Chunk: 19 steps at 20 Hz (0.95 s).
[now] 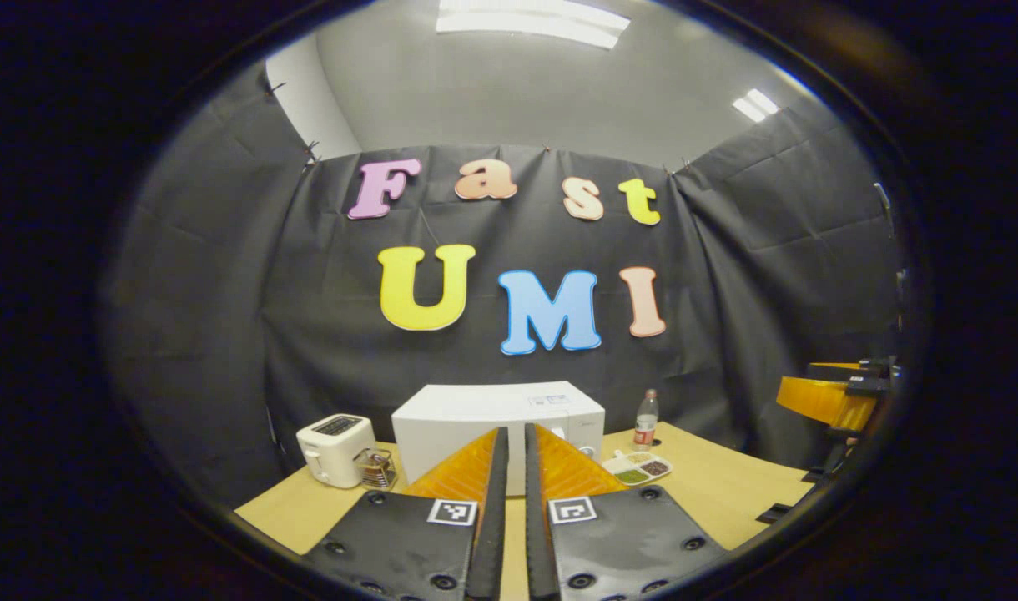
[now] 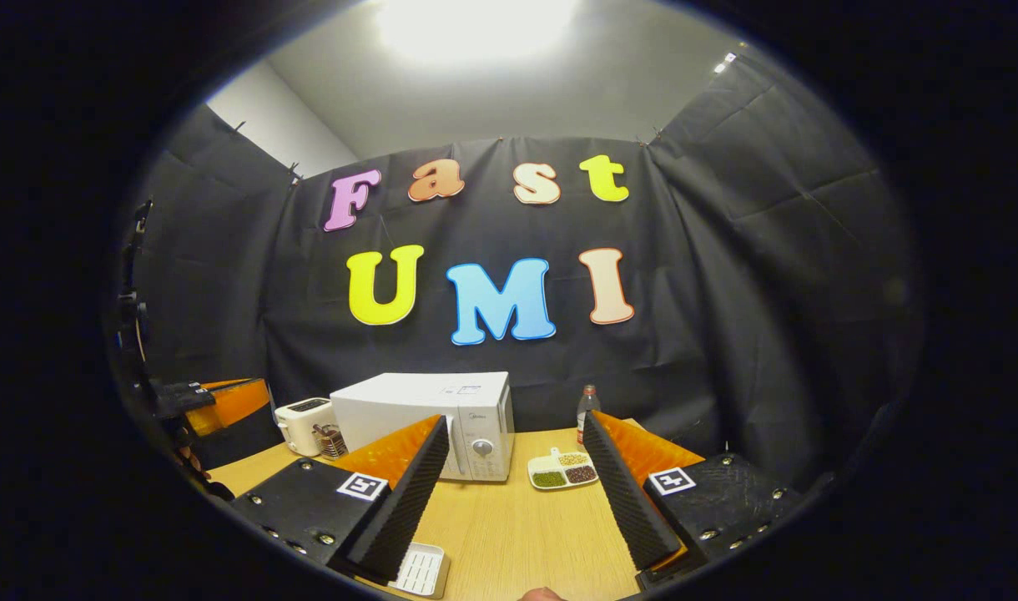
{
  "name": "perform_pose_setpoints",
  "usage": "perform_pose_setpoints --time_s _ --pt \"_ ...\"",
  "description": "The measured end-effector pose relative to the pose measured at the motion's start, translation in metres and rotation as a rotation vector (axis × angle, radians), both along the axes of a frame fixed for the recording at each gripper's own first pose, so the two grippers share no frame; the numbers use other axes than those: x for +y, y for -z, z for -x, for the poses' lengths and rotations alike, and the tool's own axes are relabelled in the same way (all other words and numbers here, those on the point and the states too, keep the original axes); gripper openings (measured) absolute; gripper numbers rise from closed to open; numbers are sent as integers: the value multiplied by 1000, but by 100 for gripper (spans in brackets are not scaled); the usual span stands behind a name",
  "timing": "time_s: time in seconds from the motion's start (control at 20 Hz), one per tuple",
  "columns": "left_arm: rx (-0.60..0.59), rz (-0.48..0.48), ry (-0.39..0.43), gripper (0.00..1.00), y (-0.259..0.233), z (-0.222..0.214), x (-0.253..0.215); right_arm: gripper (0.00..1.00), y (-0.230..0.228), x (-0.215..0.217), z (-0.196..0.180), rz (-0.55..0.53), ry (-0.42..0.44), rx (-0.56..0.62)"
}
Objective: Open the microwave oven with the left hand, put the food in, and close the microwave oven.
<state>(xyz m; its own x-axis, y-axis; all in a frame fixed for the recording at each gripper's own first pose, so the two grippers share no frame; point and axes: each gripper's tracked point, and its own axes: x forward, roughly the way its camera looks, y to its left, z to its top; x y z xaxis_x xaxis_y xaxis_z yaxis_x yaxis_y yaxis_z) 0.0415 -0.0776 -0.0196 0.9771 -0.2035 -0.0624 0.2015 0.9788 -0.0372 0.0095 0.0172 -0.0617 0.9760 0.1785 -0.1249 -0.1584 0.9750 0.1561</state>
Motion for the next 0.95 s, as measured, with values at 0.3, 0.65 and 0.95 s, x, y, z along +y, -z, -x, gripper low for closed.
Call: perform_pose_setpoints --time_s 0.3,0.65,0.95 --pt "-1 -13 -22 77 -6 41 37 98 -18 32 14 7 -30 -31" --pt "-23 12 -94 100 -23 47 74 98 -21 55 24 -9 -68 -17" --pt "-44 9 -110 100 -32 47 79 98 -28 52 22 -7 -65 -31"
